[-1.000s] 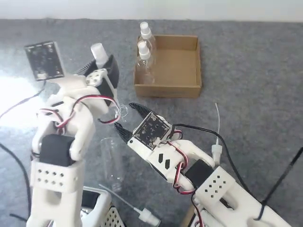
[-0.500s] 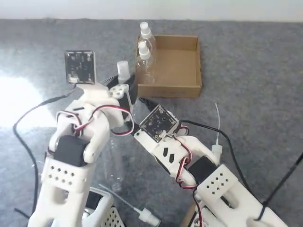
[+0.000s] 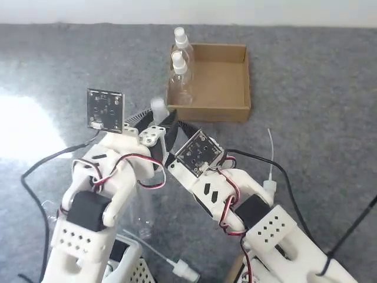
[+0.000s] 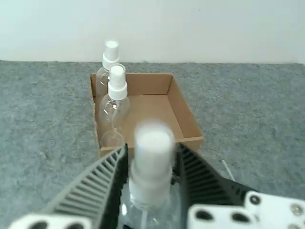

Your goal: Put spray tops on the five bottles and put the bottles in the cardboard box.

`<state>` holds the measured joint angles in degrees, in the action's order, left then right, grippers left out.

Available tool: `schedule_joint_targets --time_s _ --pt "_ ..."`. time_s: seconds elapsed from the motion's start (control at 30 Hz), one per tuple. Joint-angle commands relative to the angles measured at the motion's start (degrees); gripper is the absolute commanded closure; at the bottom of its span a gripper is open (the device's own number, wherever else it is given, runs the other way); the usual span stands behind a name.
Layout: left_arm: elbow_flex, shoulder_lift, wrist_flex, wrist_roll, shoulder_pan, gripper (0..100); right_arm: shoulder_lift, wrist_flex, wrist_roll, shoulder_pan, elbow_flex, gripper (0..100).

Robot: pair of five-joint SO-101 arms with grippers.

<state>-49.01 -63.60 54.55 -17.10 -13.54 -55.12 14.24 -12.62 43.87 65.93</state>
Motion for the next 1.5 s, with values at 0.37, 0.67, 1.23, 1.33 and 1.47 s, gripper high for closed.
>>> schedule_joint_targets --time_s 0.37,0.67,1.23,1.33,1.47 --pt "11.65 -0.62 11.43 -4.22 6.07 69 -2.86 0.48 4.66 -1.71 -1.05 99.1" --pt "11.47 -0.7 11.78 -1.85 16.35 70 -2.86 0.22 5.27 -3.38 -2.37 99.1" --pt "-8.22 -0.7 2.02 -5.89 28.66 70 -2.15 0.04 4.92 -18.42 -13.8 99.1" --pt "-9.89 -0.7 1.85 -5.71 28.66 70 -1.89 -0.04 4.92 -21.58 -16.88 99.1" --pt "-10.51 -0.7 1.85 -5.63 28.75 70 3.74 -0.13 5.27 -22.81 -22.33 99.1"
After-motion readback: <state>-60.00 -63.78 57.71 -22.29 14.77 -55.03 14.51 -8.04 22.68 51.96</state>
